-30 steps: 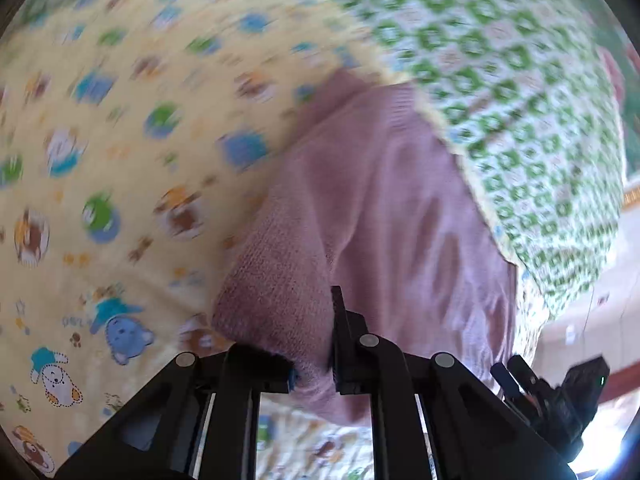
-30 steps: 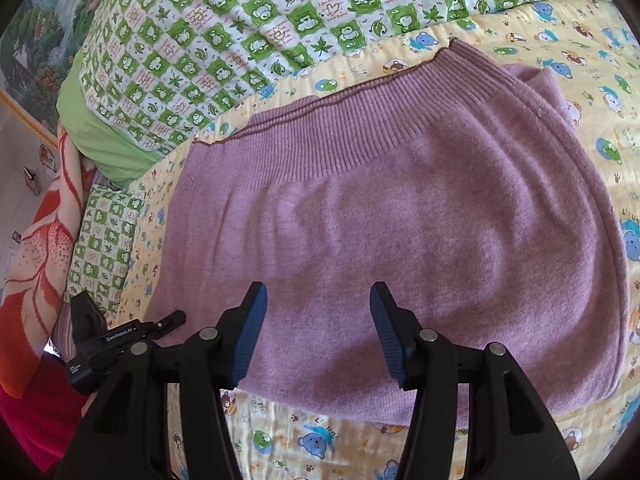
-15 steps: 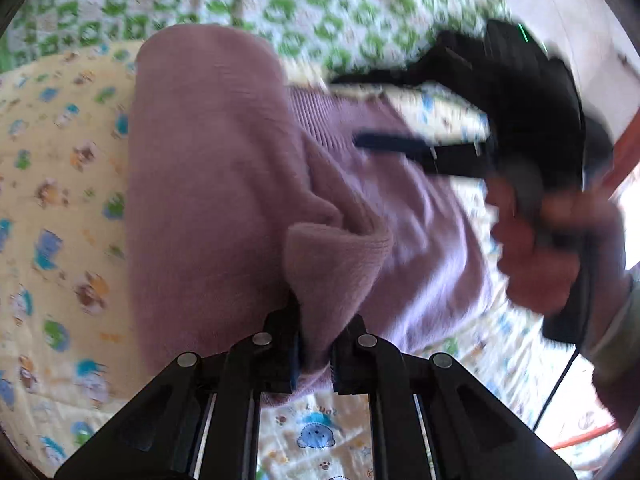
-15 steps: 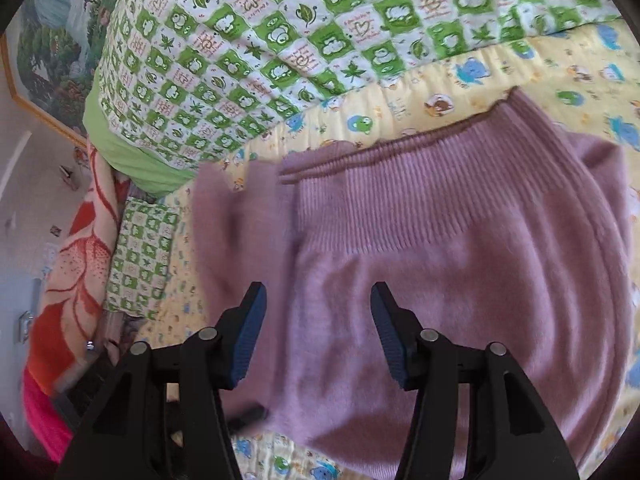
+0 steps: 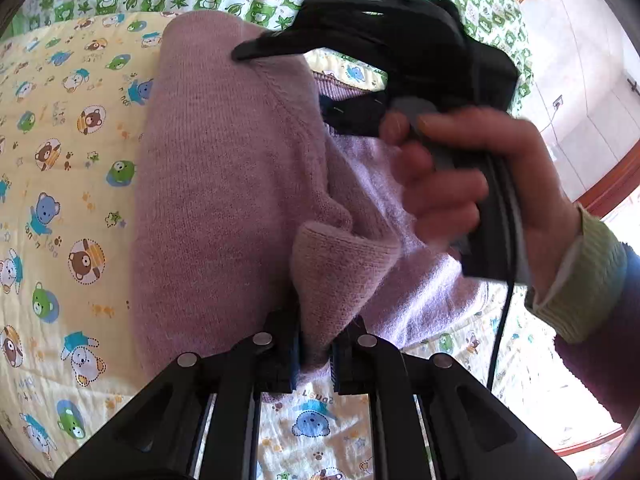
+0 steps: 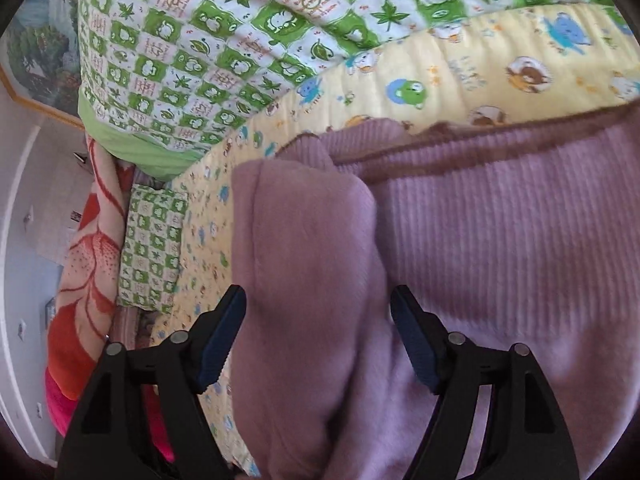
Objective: Fold small clothes
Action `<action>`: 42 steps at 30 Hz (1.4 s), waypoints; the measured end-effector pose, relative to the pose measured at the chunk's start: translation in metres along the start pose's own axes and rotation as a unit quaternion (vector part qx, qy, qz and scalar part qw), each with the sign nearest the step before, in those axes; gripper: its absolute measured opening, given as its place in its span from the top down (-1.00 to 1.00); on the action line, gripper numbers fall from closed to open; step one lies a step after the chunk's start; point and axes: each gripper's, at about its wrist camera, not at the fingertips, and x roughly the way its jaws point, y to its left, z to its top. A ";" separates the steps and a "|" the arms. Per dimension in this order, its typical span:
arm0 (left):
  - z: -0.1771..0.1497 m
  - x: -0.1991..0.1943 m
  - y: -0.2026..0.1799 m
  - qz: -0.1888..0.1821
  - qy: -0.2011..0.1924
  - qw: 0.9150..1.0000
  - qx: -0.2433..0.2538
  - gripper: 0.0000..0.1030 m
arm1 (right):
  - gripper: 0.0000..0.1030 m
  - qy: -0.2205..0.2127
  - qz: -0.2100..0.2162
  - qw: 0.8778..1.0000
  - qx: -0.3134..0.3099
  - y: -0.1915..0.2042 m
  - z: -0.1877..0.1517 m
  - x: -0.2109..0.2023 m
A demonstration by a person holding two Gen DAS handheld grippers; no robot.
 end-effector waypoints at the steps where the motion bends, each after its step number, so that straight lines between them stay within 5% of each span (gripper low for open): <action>1: 0.000 -0.003 0.000 0.002 -0.002 1.000 0.002 0.82 | 0.05 0.004 0.009 1.000 0.003 0.001 0.003 0.005; 3: 0.001 -0.008 -0.005 0.004 -0.006 1.000 0.010 0.82 | 0.53 0.018 0.007 1.000 0.008 0.005 0.008 0.014; 4: 0.003 -0.012 -0.009 0.001 -0.010 1.000 0.017 0.82 | 0.58 0.019 0.005 1.000 0.004 0.008 0.009 0.015; 12: 0.024 -0.006 -0.073 -0.062 -0.002 0.993 0.096 0.82 | 0.64 -0.045 -0.015 0.997 -0.054 0.027 0.013 -0.064; 19: 0.015 0.043 -0.127 -0.083 0.044 0.981 0.170 0.82 | 0.65 -0.091 -0.090 0.991 -0.039 -0.025 -0.001 -0.141; 26: 0.007 0.063 -0.130 -0.069 0.074 0.978 0.182 0.82 | 0.67 -0.117 -0.106 0.987 0.030 -0.087 -0.026 -0.158; 34: 0.021 0.058 -0.142 -0.084 0.069 0.978 0.178 0.81 | 0.74 -0.147 -0.092 0.985 0.015 -0.080 -0.027 -0.170; 42: 0.017 0.087 -0.142 -0.078 0.103 0.976 0.174 0.76 | 0.75 -0.125 -0.128 0.983 0.031 -0.105 -0.028 -0.161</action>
